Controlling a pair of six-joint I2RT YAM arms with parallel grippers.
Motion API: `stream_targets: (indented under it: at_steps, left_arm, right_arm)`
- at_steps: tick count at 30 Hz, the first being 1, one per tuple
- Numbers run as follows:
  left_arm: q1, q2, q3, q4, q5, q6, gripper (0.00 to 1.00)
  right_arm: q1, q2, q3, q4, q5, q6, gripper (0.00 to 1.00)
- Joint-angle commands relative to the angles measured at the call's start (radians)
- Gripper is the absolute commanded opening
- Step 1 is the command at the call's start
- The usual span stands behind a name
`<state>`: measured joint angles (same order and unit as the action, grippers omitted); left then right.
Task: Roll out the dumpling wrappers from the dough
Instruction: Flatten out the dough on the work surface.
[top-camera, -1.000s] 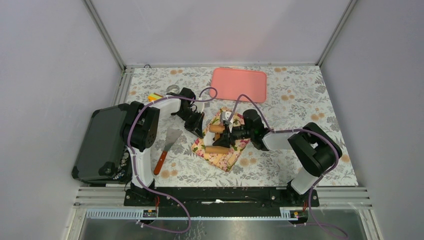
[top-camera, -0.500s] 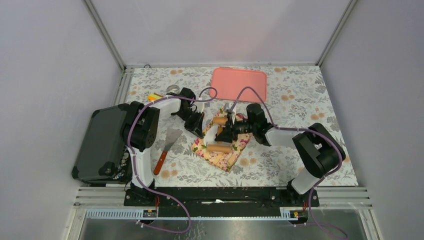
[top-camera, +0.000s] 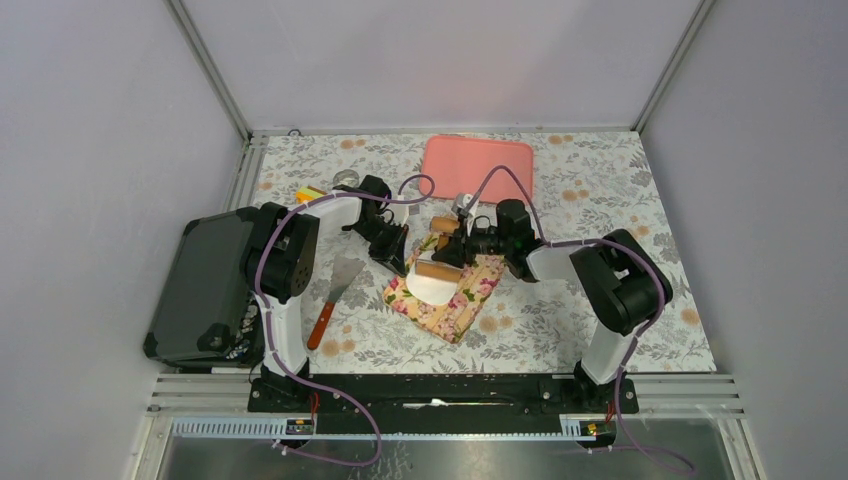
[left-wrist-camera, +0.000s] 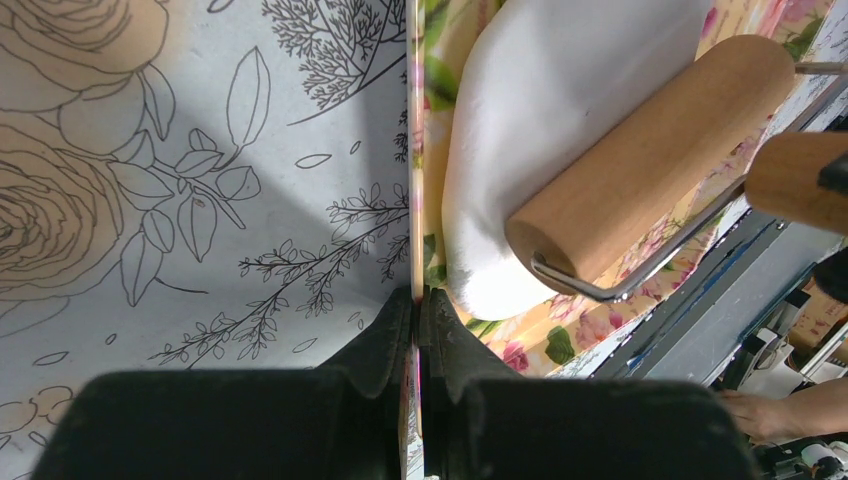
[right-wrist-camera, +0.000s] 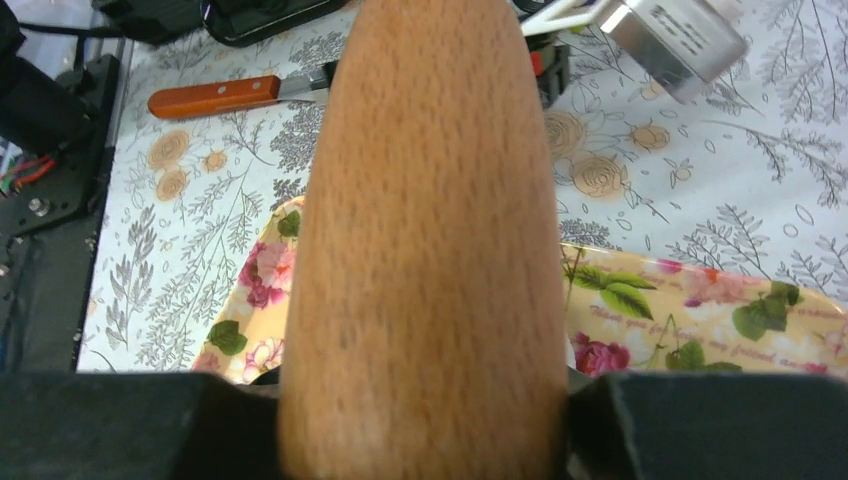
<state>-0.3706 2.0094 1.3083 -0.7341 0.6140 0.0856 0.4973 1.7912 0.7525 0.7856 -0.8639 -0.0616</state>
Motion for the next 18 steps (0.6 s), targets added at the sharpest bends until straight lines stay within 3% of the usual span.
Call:
stream_targets:
  at_steps: [1, 18]
  left_arm:
    - [0.006, 0.039, -0.038, 0.018, -0.118, 0.042, 0.0]
    - [0.006, 0.037, -0.04, 0.021, -0.121, 0.04, 0.0]
  right_arm:
    - [0.06, 0.005, -0.08, -0.221, 0.052, -0.168, 0.0]
    - [0.127, -0.068, -0.133, -0.496, 0.007, -0.331, 0.0]
